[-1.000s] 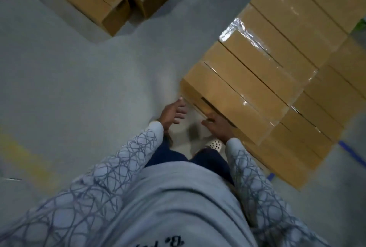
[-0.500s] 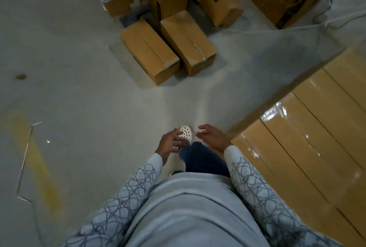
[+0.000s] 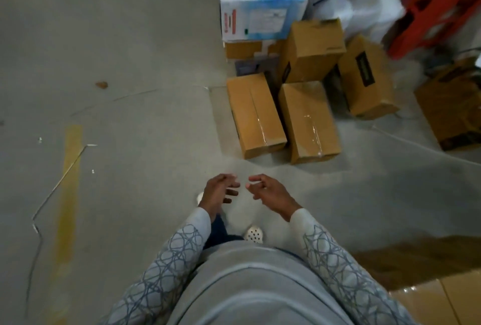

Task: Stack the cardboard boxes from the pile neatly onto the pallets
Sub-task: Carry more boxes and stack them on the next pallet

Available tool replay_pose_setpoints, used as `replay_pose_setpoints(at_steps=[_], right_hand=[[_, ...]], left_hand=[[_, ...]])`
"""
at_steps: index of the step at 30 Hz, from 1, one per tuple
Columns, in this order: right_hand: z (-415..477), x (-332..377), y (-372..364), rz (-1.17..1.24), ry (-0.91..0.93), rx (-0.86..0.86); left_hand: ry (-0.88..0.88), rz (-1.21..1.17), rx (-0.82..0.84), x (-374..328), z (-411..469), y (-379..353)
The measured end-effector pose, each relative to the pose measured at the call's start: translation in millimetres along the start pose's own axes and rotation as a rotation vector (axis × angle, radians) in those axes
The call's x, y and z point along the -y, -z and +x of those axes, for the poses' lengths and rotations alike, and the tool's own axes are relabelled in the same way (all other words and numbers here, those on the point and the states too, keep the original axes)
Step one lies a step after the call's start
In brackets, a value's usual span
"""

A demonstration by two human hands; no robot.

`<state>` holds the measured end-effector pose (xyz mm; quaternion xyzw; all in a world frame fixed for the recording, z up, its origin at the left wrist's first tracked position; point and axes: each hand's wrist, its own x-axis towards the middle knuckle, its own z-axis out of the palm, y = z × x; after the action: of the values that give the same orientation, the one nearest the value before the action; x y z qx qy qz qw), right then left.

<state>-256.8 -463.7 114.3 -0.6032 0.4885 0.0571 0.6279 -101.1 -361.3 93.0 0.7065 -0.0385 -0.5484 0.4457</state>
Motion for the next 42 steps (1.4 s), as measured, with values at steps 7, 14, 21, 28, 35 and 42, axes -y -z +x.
replay_pose_setpoints(at_steps=[7,14,21,28,35,42], right_hand=[[104,56,40,-0.051,-0.090,0.038],[184,140,97,0.130,-0.044,-0.262],[207,165,149,0.230,-0.108,-0.252],[255,188,239,0.350,-0.061,-0.394],[329,182,281,0.363,-0.150,-0.451],[509,92,265,0.223,-0.320,-0.448]], left_hand=[[0.052,0.041,0.023,-108,112,8],[-0.091,0.168,0.111,-259,210,-6],[-0.013,0.233,0.212,-303,264,-57],[0.032,0.393,0.262,-339,291,-98],[0.142,0.307,0.156,-344,364,-125],[0.347,0.310,0.048,-253,558,-136]])
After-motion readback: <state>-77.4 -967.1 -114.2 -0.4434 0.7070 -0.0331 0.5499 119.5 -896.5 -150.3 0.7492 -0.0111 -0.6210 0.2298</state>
